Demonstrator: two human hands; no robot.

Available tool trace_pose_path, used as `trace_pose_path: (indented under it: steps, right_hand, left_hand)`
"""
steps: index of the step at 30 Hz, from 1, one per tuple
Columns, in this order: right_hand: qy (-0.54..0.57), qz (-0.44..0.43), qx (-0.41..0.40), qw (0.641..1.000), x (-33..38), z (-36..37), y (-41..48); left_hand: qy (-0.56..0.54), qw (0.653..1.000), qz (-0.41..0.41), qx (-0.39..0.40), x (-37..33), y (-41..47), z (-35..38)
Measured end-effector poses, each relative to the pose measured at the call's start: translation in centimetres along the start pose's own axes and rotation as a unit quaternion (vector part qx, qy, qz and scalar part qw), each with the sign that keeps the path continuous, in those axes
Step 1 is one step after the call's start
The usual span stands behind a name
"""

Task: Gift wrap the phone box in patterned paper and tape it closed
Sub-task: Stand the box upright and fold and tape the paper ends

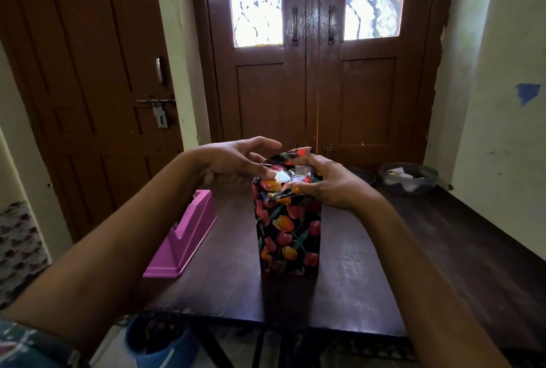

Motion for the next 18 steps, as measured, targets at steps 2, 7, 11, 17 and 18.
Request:
trace_pose_path:
  steps: [2, 7, 11, 17, 18]
  right_hand:
    - [-0.013, 0.002, 0.007, 1.000, -0.1, -0.1, 0.2]
    - [0.047, -0.041, 0.039, 0.997, 0.4, -0.7, -0.3]
    - [0.066, -0.039, 0.010, 0.997, 0.0, -1.5, 0.2]
    - [-0.027, 0.045, -0.260, 0.964, 0.3, -4.9, -0.6]
    - [-0.074, 0.078, -0.255, 0.961, 0.3, -5.2, -0.6]
  left_hand:
    - [-0.049, 0.997, 0.031, -0.050, 0.3, -0.4, -1.2]
    - [0.064, 0.971, 0.221, -0.057, -0.9, -1.9, 0.1]
    - [0.114, 0.959, 0.252, -0.064, -0.2, -1.1, 1.0]
    - [0.047, 0.964, 0.242, -0.100, 1.0, -1.1, -0.1]
    - [0.031, 0.966, 0.234, -0.109, 1.2, -1.1, -0.4]
Point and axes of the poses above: each hand's wrist, its own y-axis towards the middle knuckle, its own z-axis out of the palm, x = y × z, the point moved 6 cm from there along y, towards the middle knuckle, and after that the axes turned 9 degrees about -y, right-handed, at the moved point
